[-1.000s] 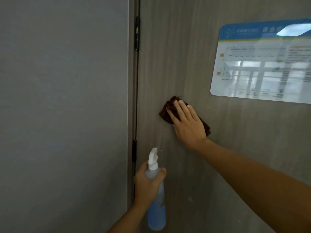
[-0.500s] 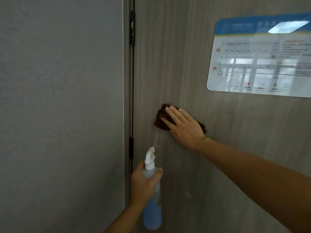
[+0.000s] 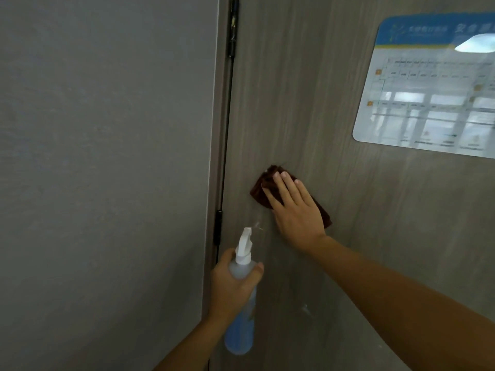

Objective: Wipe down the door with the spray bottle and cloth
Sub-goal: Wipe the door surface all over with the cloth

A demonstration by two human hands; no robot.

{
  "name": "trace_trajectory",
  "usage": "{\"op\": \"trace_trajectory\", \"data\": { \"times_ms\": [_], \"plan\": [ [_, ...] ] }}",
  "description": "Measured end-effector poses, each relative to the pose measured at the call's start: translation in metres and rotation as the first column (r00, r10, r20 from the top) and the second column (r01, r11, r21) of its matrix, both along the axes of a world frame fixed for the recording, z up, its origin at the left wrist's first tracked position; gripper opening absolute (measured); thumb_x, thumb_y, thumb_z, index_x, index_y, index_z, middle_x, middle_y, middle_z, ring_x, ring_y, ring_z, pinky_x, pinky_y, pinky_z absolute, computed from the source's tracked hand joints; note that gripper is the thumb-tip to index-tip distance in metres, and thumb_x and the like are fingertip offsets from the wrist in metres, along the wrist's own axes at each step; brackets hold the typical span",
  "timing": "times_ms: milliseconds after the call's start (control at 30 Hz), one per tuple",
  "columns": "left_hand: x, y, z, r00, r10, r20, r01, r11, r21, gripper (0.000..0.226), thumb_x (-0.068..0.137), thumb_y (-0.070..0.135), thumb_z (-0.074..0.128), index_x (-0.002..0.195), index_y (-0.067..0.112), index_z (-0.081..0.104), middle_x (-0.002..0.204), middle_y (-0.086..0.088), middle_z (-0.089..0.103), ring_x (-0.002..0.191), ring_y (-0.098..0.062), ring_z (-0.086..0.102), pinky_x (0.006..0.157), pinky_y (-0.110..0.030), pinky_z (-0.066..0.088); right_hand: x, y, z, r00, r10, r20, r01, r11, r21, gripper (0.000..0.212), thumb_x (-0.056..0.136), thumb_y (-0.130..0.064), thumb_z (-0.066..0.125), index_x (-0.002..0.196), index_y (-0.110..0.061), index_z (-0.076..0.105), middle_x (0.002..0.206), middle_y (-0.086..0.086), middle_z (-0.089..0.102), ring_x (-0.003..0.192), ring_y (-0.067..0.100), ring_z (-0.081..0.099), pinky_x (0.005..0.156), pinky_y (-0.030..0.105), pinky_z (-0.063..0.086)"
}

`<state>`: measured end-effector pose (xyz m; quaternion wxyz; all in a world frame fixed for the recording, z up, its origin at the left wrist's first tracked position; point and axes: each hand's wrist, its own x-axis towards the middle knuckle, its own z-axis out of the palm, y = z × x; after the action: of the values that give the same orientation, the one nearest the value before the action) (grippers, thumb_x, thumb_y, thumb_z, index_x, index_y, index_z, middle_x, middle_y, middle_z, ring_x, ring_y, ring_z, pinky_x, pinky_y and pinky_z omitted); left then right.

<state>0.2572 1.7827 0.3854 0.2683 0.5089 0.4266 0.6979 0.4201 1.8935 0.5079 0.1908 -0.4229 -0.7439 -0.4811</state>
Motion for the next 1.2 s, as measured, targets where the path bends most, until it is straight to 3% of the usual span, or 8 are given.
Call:
{"op": "trace_trajectory", "data": {
  "times_ms": [67, 200, 333, 467, 667, 967, 1067, 1200],
  "plan": [
    [-0.006, 0.0, 0.0, 1.0, 0.012, -0.005, -0.012, 1.0, 0.002, 0.039, 0.069, 0.047, 0.081, 0.094, 0.019, 0.07, 0.081, -0.001, 0.074, 0.075, -0.019, 0.073, 0.067, -0.034, 0.062, -0.006, 0.002, -0.016, 1.0, -0.01, 0.007, 0.01, 0.999, -0.045, 0.075, 0.103, -0.035, 0.049, 0.16, -0.018, 0.003, 0.167, 0.021, -0.015, 0.156, 0.036, -0.015, 0.123, 0.049, -0.02],
    [-0.018, -0.003, -0.007, 0.999, 0.045, -0.013, -0.045, 0.999, 0.003, 0.041, 0.069, 0.05, 0.08, 0.098, 0.022, 0.07, 0.082, 0.005, 0.075, 0.075, -0.013, 0.072, 0.067, -0.026, 0.058, -0.01, 0.005, -0.054, 0.952, -0.047, 0.304, 0.093, 0.986, -0.139, 0.077, 0.106, -0.029, 0.045, 0.157, -0.018, -0.011, 0.16, 0.022, -0.034, 0.146, 0.04, -0.036, 0.114, 0.051, -0.033],
    [-0.031, -0.01, -0.018, 0.998, 0.064, -0.021, -0.064, 0.998, -0.009, 0.042, 0.069, 0.052, 0.079, 0.099, 0.025, 0.069, 0.083, 0.006, 0.074, 0.074, -0.012, 0.072, 0.066, -0.025, 0.058, -0.005, 0.006, -0.045, 0.87, 0.035, 0.491, 0.054, 0.985, -0.165, 0.069, 0.108, -0.032, 0.041, 0.156, -0.02, -0.008, 0.162, 0.015, -0.028, 0.147, 0.032, -0.031, 0.113, 0.047, -0.032],
    [-0.033, -0.013, -0.021, 0.997, 0.066, -0.03, -0.067, 0.998, -0.017, 0.047, 0.068, 0.053, 0.08, 0.103, 0.024, 0.068, 0.086, 0.007, 0.073, 0.077, -0.013, 0.072, 0.066, -0.025, 0.058, -0.021, 0.008, -0.001, 0.968, 0.064, 0.244, -0.052, 0.997, -0.056, 0.062, 0.106, -0.039, 0.042, 0.16, -0.023, 0.018, 0.167, 0.014, -0.005, 0.155, 0.027, -0.01, 0.123, 0.044, -0.018],
    [-0.026, -0.015, -0.016, 0.998, 0.068, -0.001, -0.068, 0.998, -0.015, 0.047, 0.067, 0.052, 0.081, 0.102, 0.023, 0.069, 0.084, 0.005, 0.073, 0.075, -0.012, 0.071, 0.066, -0.025, 0.057, -0.037, 0.011, -0.008, 0.999, 0.042, 0.027, -0.041, 0.998, -0.045, 0.065, 0.107, -0.036, 0.037, 0.159, -0.018, 0.002, 0.166, 0.018, -0.017, 0.154, 0.032, -0.02, 0.124, 0.047, -0.017],
    [-0.033, -0.018, -0.009, 0.994, 0.081, -0.077, -0.08, 0.997, 0.009, 0.05, 0.069, 0.054, 0.08, 0.107, 0.022, 0.069, 0.086, 0.005, 0.072, 0.078, -0.012, 0.07, 0.068, -0.024, 0.057, -0.008, 0.007, -0.067, 0.881, 0.023, 0.472, 0.073, 0.98, -0.184, 0.072, 0.106, -0.034, 0.047, 0.157, -0.02, -0.002, 0.164, 0.016, -0.023, 0.149, 0.034, -0.028, 0.112, 0.049, -0.036],
    [-0.033, -0.02, -0.007, 0.994, 0.069, -0.089, -0.07, 0.998, -0.001, 0.05, 0.069, 0.054, 0.081, 0.105, 0.022, 0.069, 0.085, 0.005, 0.073, 0.076, -0.012, 0.071, 0.066, -0.026, 0.058, -0.016, 0.01, -0.035, 0.918, 0.04, 0.395, 0.005, 0.994, -0.113, 0.065, 0.106, -0.036, 0.045, 0.161, -0.022, 0.012, 0.166, 0.014, -0.013, 0.153, 0.029, -0.017, 0.119, 0.046, -0.026],
    [-0.031, -0.022, -0.002, 0.996, 0.051, -0.07, -0.051, 0.999, -0.007, 0.05, 0.068, 0.053, 0.08, 0.104, 0.021, 0.069, 0.084, 0.009, 0.073, 0.075, -0.011, 0.071, 0.065, -0.023, 0.056, -0.032, 0.009, 0.009, 0.997, 0.007, 0.073, -0.006, 1.0, -0.014, 0.063, 0.108, -0.039, 0.037, 0.162, -0.022, 0.008, 0.167, 0.015, -0.013, 0.157, 0.029, -0.012, 0.123, 0.044, -0.019]
  ]
}}
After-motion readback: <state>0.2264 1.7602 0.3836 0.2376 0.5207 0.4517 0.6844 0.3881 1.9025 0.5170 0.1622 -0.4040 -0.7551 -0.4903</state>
